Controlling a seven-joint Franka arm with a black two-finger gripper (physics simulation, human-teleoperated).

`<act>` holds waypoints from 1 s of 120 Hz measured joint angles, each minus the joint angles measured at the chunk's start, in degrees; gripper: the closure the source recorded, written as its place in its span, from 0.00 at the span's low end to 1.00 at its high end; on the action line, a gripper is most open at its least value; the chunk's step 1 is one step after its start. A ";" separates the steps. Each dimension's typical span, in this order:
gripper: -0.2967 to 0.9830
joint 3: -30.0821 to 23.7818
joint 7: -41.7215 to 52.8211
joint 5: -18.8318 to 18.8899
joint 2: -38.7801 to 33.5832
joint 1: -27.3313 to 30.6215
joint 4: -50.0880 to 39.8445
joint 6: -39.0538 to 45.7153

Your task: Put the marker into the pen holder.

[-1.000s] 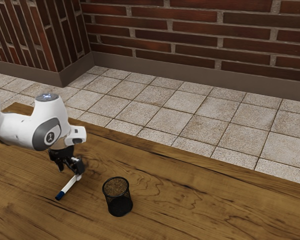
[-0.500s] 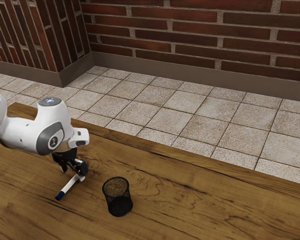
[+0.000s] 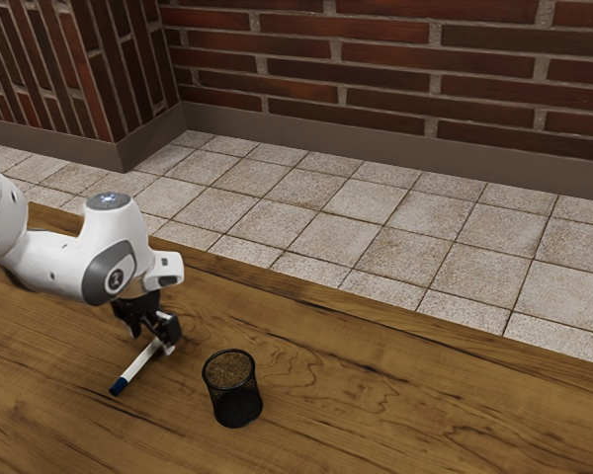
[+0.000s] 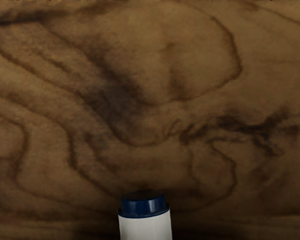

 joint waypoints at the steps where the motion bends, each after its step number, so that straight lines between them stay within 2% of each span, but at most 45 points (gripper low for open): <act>1: 0.29 0.00 -0.01 -0.02 0.06 0.00 0.05 0.00; 20: 0.31 0.00 -0.11 -0.25 0.28 -0.01 0.25 -0.13; 45: 0.51 0.00 -0.16 -0.28 0.07 -0.08 0.26 -0.39; 66: 0.62 0.00 -0.19 -0.27 -0.07 0.01 0.26 -0.55; 120: 0.70 0.00 -0.46 -0.31 0.11 -0.10 -0.17 -0.76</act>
